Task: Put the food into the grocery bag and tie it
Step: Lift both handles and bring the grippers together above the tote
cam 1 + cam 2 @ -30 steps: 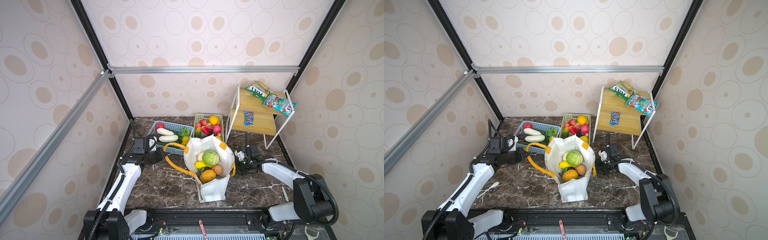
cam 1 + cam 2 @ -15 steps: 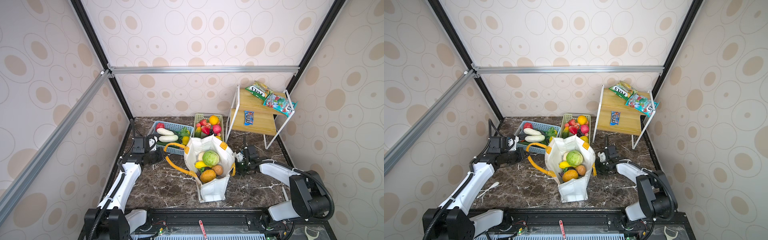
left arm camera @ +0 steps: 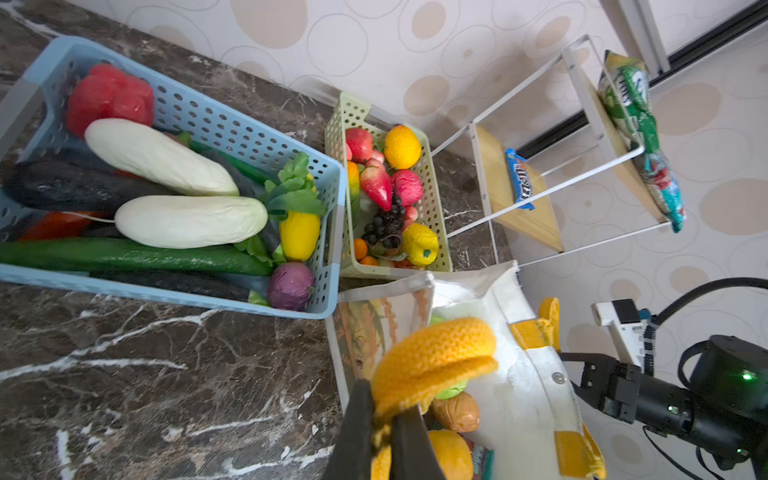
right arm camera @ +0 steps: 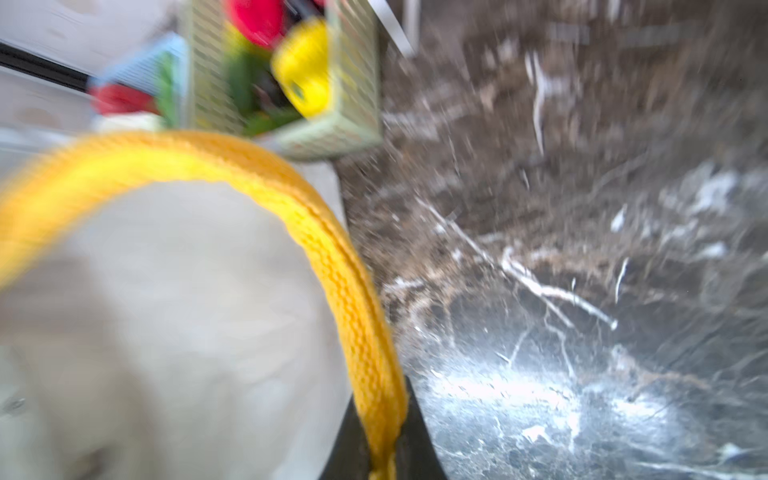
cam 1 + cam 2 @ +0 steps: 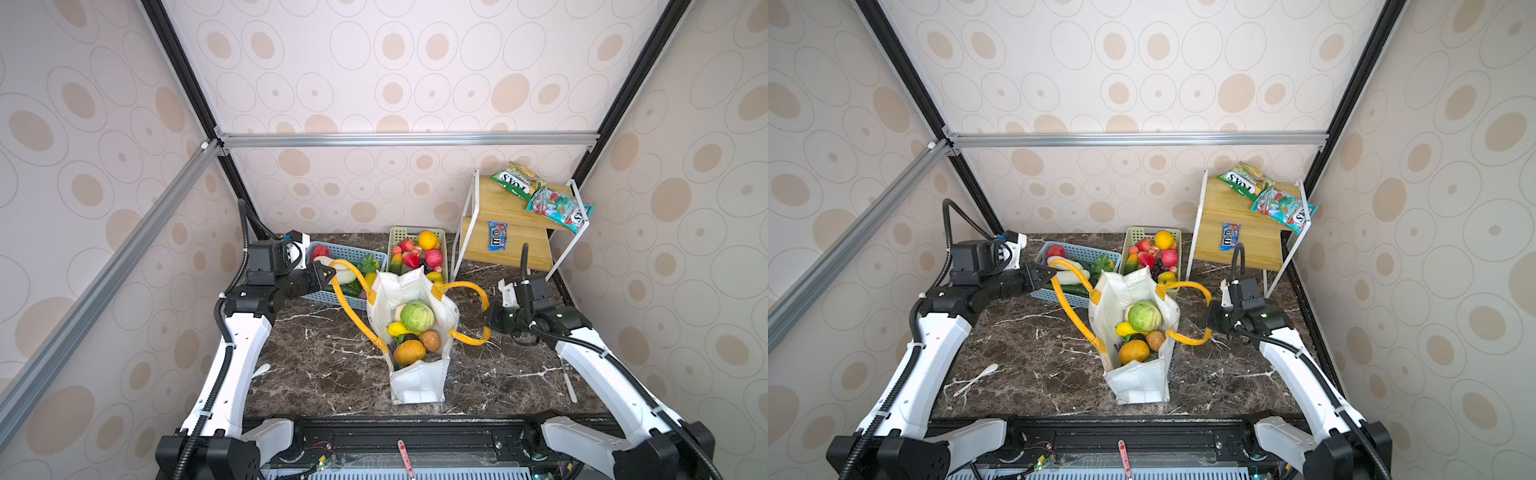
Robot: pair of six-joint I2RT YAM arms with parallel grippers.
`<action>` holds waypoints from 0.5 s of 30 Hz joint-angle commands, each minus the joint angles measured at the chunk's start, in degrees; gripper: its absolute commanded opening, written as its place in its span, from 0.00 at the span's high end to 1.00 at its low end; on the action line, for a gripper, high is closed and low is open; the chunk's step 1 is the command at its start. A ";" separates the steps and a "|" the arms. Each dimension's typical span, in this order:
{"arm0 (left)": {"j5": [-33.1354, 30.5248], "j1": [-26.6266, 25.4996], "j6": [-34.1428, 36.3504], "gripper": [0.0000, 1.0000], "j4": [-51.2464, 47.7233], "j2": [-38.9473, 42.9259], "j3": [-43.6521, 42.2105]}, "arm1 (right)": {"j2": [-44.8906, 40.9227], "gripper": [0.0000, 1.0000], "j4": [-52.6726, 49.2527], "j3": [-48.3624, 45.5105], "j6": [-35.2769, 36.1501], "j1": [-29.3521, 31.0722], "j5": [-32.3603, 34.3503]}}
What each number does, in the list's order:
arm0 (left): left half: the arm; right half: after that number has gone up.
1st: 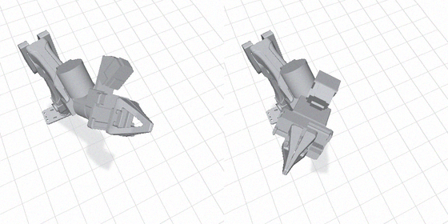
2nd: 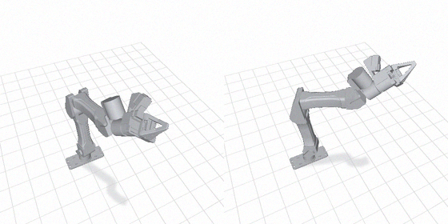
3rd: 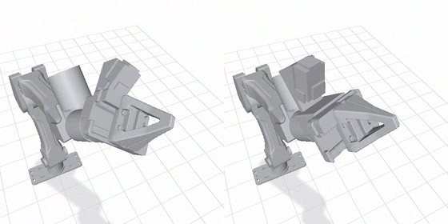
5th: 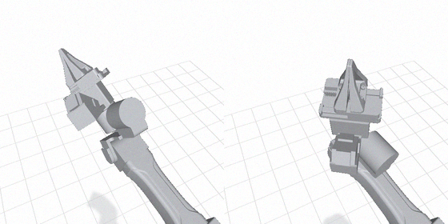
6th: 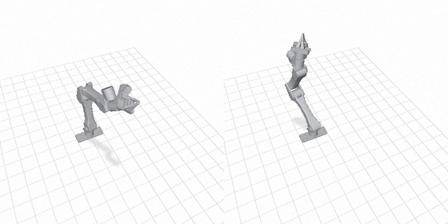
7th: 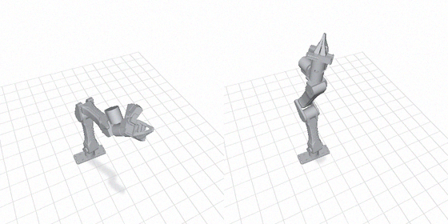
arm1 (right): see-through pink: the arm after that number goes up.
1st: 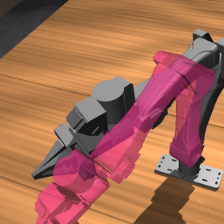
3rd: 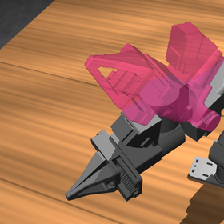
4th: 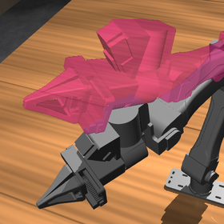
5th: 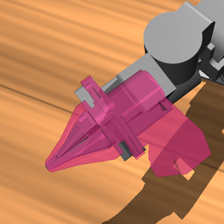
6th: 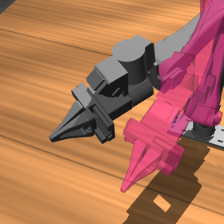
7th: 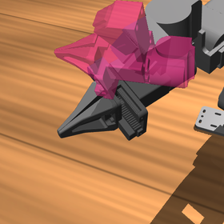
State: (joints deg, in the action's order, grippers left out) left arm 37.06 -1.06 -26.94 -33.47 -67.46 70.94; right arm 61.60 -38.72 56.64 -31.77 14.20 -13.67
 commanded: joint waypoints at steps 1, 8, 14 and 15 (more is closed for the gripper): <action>4.05 -0.64 -2.68 0.90 1.83 -0.97 4.56 | -1.22 0.91 -3.44 6.51 4.92 1.54 0.14; 4.25 -4.32 -8.63 0.90 7.31 -2.40 10.57 | 0.01 0.92 4.20 15.83 8.05 12.42 -2.25; -0.83 -13.21 -11.89 0.90 9.84 -4.46 14.65 | 5.66 0.93 10.48 22.62 11.01 22.22 -6.35; -2.22 -15.04 -12.00 0.90 9.68 -4.79 15.30 | 7.06 0.93 10.84 23.66 11.81 23.87 -6.67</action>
State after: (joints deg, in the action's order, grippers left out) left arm 37.06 -12.84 -36.12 -28.99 -72.14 82.08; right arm 66.17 -32.05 77.82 -23.09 34.87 -17.30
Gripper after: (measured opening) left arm 0.101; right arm 0.100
